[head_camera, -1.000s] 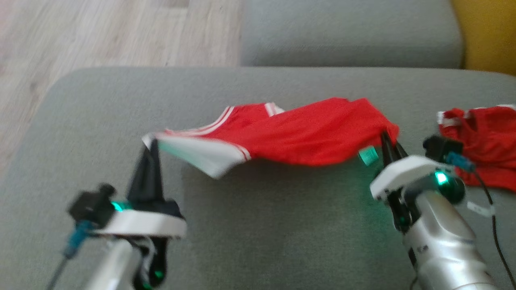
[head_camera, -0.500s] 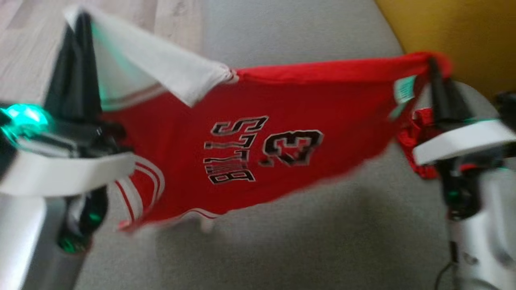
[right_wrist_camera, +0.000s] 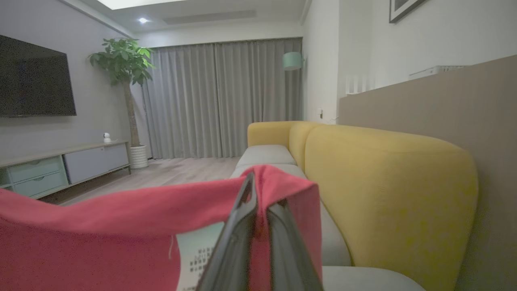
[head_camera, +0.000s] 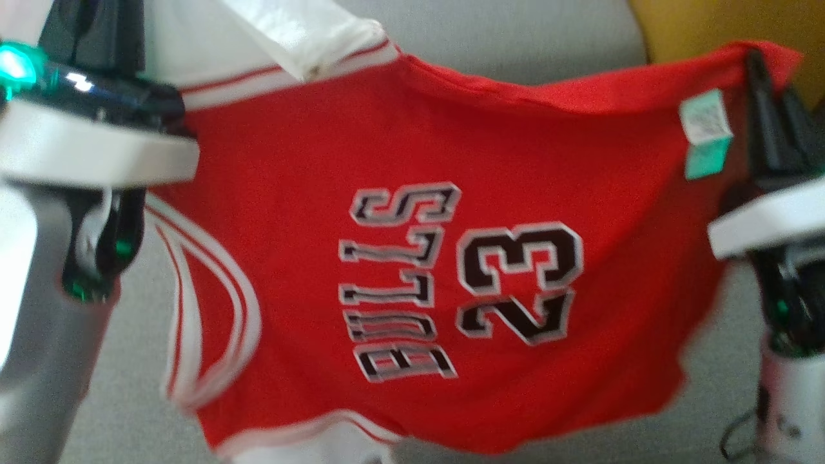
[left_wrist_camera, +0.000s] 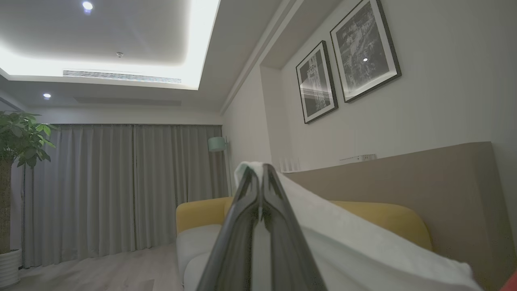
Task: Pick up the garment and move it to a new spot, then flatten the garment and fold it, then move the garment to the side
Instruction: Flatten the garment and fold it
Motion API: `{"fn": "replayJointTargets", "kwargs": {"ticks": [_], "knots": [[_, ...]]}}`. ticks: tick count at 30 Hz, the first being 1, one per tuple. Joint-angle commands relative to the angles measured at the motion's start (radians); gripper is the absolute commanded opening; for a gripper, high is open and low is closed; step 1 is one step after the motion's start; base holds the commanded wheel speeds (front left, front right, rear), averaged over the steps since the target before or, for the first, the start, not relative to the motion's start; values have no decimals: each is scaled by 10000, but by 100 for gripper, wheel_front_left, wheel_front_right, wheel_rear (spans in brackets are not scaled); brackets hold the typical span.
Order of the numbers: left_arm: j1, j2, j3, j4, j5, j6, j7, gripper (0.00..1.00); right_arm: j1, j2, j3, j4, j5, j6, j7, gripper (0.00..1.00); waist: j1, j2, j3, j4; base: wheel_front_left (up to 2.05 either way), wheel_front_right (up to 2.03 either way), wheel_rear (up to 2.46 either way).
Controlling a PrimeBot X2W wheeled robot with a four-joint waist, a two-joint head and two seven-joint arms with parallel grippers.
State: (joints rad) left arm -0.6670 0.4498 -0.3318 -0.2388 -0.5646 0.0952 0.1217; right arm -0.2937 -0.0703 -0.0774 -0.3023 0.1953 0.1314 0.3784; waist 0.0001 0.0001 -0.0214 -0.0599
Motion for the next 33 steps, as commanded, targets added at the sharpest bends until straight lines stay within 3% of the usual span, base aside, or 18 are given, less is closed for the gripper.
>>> {"fn": "replayJointTargets", "kwargs": {"ticks": [1, 5, 9, 14, 18, 23, 28, 33], "knots": [[-1030, 248, 389, 83, 20, -69, 41, 0, -1073, 57, 308, 36, 71, -7, 5, 0, -1, -1, 708, -43, 0, 0, 0], [-2586, 105, 336, 1516, 331, -337, -266, 0, -2922, 1, 321, 1853, -462, -7, -696, 0, -1, -1, 1795, -18, 0, 0, 0], [-4481, -243, 214, 3361, 986, -551, -1307, 0, -5227, 47, 282, 4346, -1074, -7, -1847, 0, -1, -1, 2601, 73, 0, 0, 0], [-6508, -1023, -76, 5602, 1655, -667, -2944, 0, -7643, 96, -132, 7080, -2204, -7, -3547, 0, -1, -1, 3234, 426, 0, 0, 0], [-7153, -1560, -200, 6579, 1803, -746, -3555, 0, -8553, 129, -531, 8285, -2943, -7, -4498, 0, -1, -1, 3614, 691, 0, 0, 0], [-6836, -2136, -408, 7506, 1890, -1125, -3811, 0, -9000, 188, -926, 10274, -3493, -7, -5568, 0, -1, -1, 4280, 954, 0, 0, 0], [-5443, -2596, -109, 6947, 1985, -1441, -3830, 0, -8784, 197, -826, 12082, -3701, -7, -6089, 0, -1, -1, 4885, 1118, 0, 0, 0], [-3629, -2929, 376, 6402, 1994, -1756, -3832, 0, -8447, 198, -763, 13124, -3366, -7, -6349, 0, -1, -1, 5198, 1151, 0, 0, 0]]}}
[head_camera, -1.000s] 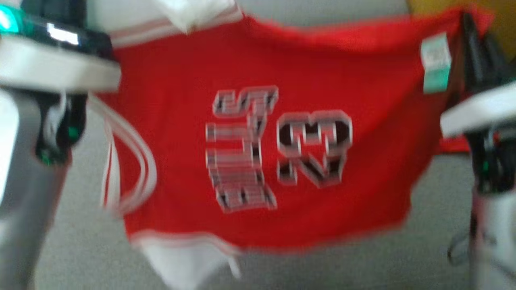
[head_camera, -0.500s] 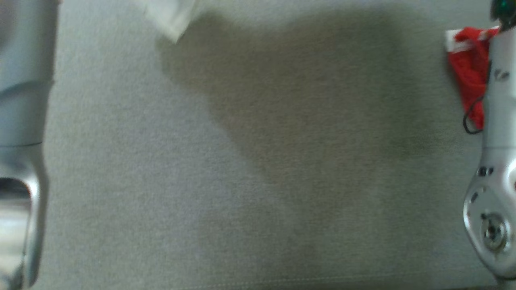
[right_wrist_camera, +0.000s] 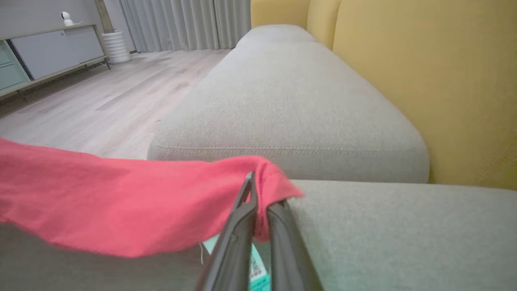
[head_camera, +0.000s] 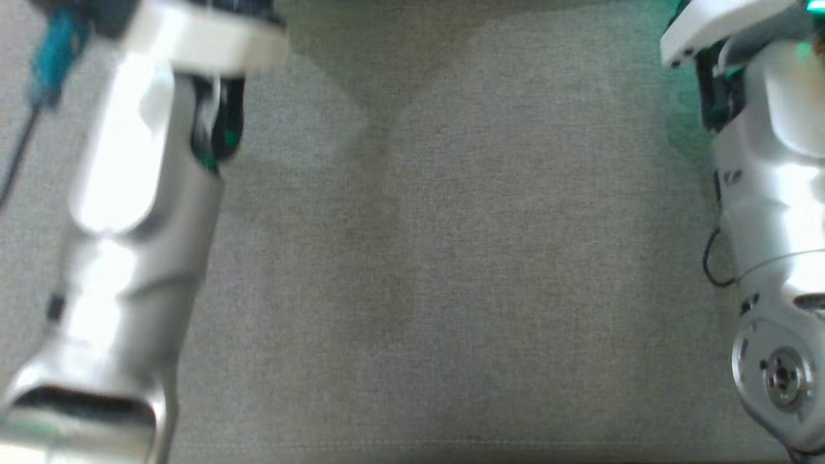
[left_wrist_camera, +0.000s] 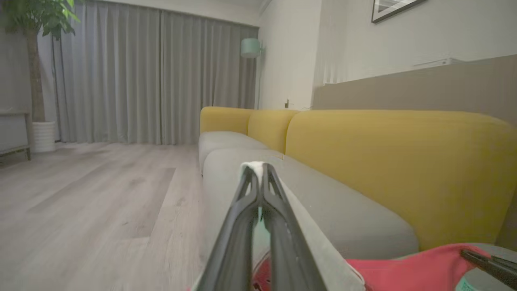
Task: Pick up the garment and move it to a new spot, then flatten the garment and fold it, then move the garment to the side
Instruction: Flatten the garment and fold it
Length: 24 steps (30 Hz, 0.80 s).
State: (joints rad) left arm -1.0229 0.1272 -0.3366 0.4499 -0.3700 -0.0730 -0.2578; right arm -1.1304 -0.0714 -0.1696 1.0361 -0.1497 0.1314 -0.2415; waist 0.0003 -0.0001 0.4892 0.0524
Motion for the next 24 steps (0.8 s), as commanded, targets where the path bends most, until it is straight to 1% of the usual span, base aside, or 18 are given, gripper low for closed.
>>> {"fn": "replayJointTargets", "kwargs": {"ticks": [1, 3, 7, 12, 17, 20, 23, 24], "knots": [[312, 256, 542, -653, 54, -135, -37, 0, 10, 210, 231, -181, 213, -7, -172, 0, -3, 1, 89, 24, 0, 0, 0], [1084, 191, 790, -1049, 40, -250, -38, 0, 229, 210, 408, -249, 706, -7, -192, 0, -3, 1, 59, -5, 0, 0, 0], [2600, 186, 1399, -2035, 35, -390, -38, 0, 1084, 211, 888, -1111, 1671, -7, -198, 0, -3, 1, -151, -148, 0, 0, 0], [4682, 83, 1955, -3206, 213, -474, -39, 0, 2526, 211, 1270, -2231, 2713, -7, -200, 0, -3, 1, -803, -215, 0, 0, 0], [6738, -200, 2363, -4079, 286, -498, -39, 0, 4106, 211, 1724, -3111, 3408, -7, -201, 0, -3, 1, -1707, -260, 0, 0, 0], [7910, -404, 2533, -4412, 32, -490, -39, 0, 5115, 211, 1891, -3567, 3634, -7, -201, 0, -3, 1, -2363, -264, 0, 0, 0], [8956, -542, 2500, -4761, -100, -381, -39, 0, 6201, 211, 1807, -4089, 3818, -7, -202, 0, -3, 1, -3026, -171, 0, 0, 0], [9633, -602, 2401, -4954, -202, -236, -39, 0, 6974, 211, 1795, -4476, 3958, -7, -202, 0, -3, 1, -3445, -118, 0, 0, 0]]}}
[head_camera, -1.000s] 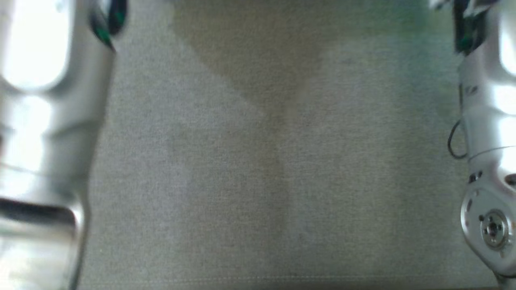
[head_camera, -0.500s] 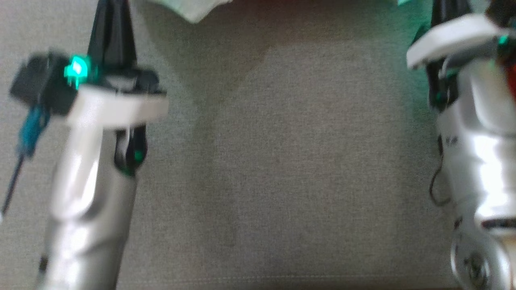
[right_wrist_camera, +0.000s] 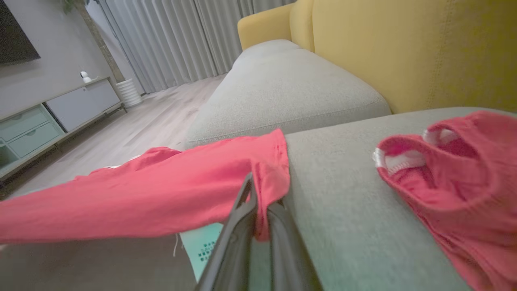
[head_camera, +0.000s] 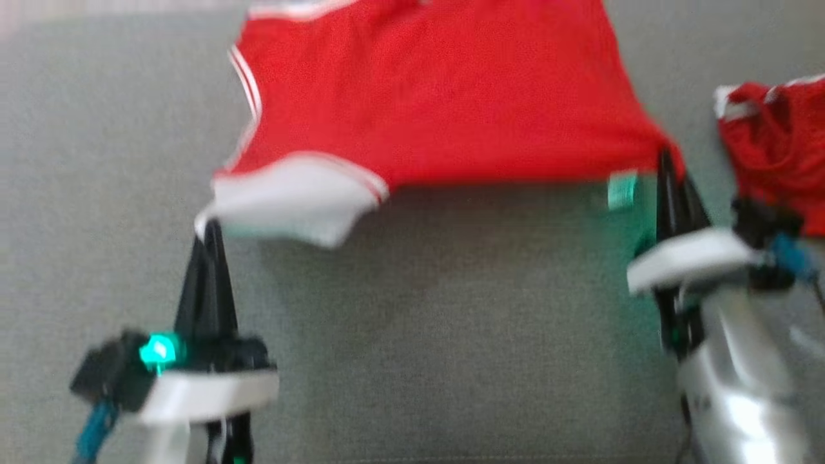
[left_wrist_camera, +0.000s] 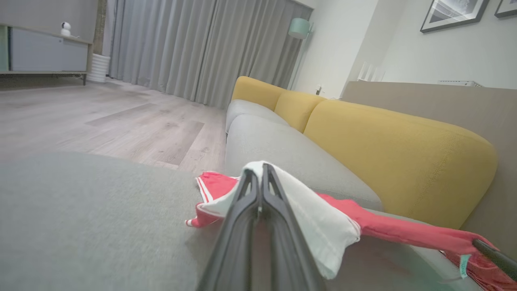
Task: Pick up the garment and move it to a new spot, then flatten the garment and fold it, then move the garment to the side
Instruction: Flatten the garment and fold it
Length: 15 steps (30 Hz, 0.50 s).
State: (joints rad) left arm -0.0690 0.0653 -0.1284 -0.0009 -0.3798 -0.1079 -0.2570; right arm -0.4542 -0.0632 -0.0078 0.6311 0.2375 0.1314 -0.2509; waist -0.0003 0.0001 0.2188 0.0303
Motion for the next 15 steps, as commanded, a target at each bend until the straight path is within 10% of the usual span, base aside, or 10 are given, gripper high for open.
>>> {"fn": "replayJointTargets", "kwargs": {"ticks": [1, 15], "knots": [[416, 0, 278, -582, -133, 200, -45, 0, 612, 129, 178, -635, 132, -7, -97, 0, 3, -1, -906, 122, 0, 0, 0], [3447, 500, -214, -2409, 367, 616, 697, 0, 5099, 129, -397, -4596, 523, -7, 1591, 0, 3, -1, -1873, 152, 0, 0, 0]]}}
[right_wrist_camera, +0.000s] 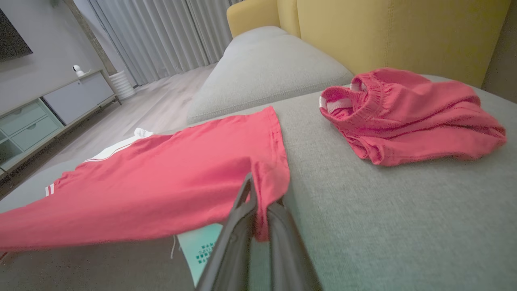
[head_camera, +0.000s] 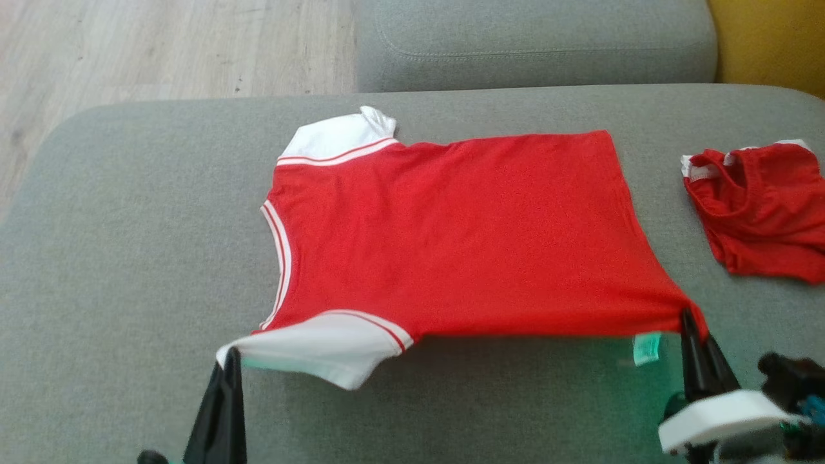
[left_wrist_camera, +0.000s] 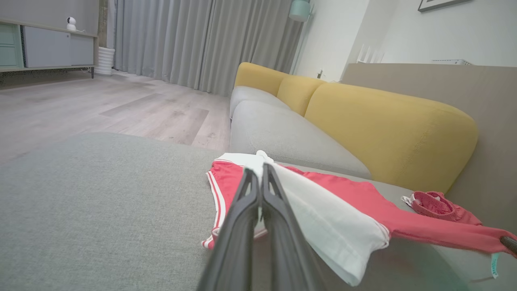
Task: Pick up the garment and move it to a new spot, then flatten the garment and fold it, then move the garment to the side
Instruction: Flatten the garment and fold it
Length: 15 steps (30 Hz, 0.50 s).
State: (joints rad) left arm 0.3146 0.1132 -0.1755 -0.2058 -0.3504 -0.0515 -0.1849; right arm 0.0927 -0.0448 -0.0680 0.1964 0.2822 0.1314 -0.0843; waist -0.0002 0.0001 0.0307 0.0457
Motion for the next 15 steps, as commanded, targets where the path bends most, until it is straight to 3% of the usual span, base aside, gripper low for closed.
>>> {"fn": "replayJointTargets", "kwargs": {"ticks": [1, 6, 15], "knots": [[-286, 32, 216, -455, 60, 49, 36, 0, -173, -55, 191, -484, 122, -7, 53, 0, 2, -1, 12, -10, 0, 0, 0], [-330, 14, -21, -318, -36, -18, 267, 0, 217, -55, 223, -937, 208, -7, 530, 0, 2, -1, 19, -62, 0, 0, 0], [-1472, 300, -406, 946, 101, -326, 474, 0, -305, -55, 377, -155, 24, -7, 1010, 0, 2, -1, 145, -41, 0, 0, 0]]}}
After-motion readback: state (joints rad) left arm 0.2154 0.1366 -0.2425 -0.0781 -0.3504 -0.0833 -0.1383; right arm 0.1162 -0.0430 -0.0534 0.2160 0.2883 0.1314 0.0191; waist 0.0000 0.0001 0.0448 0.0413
